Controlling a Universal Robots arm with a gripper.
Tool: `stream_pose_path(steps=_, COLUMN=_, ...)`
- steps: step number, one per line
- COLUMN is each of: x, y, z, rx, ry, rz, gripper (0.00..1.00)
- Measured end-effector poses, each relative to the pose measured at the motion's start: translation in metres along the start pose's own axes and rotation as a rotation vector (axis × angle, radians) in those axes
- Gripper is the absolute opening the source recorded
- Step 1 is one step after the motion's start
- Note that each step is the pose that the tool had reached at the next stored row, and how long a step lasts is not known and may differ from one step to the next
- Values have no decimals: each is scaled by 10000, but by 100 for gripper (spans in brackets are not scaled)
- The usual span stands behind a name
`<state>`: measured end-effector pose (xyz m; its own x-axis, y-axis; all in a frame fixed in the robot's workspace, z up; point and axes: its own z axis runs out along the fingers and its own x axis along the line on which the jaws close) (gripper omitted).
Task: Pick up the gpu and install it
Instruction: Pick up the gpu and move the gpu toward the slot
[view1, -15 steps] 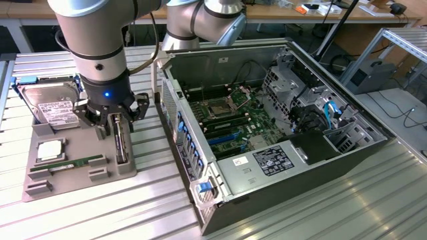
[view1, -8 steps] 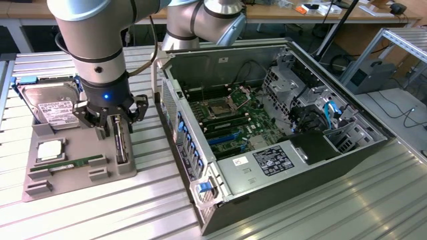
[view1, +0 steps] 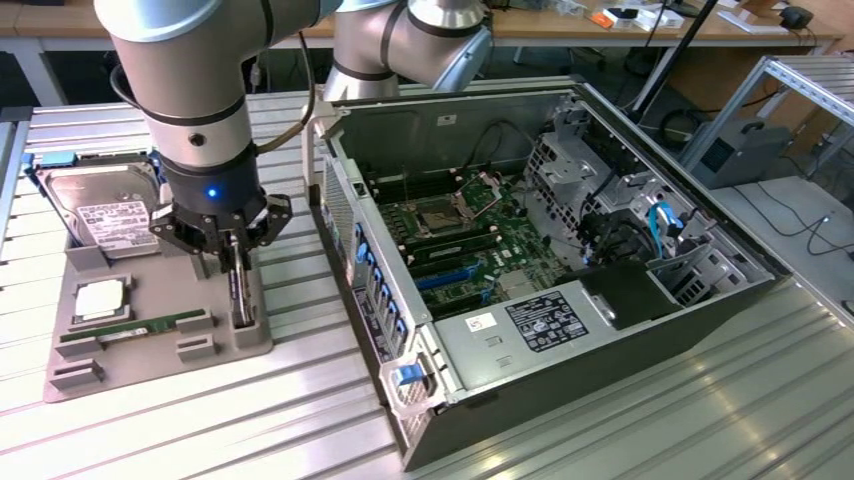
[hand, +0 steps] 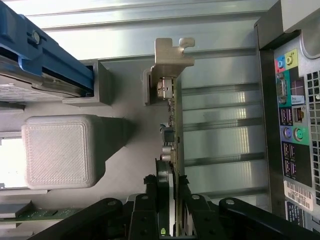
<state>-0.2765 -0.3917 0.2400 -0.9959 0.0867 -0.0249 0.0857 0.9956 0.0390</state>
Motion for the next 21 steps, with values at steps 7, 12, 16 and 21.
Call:
stream_pose_path(steps=7, x=0, y=0, z=0, rx=0, ry=0, rz=0, gripper=27)
stream_pose_path(steps=12, x=-1, y=1, z=-32, rx=-1, ry=-1, rz=0, gripper=27)
stream_pose_path(steps=16, x=-2, y=3, z=-84, rx=0, ry=0, rz=0, gripper=27)
stream_pose_path(steps=21, x=-4, y=6, z=-145, rx=0, ry=0, rz=0, gripper=27)
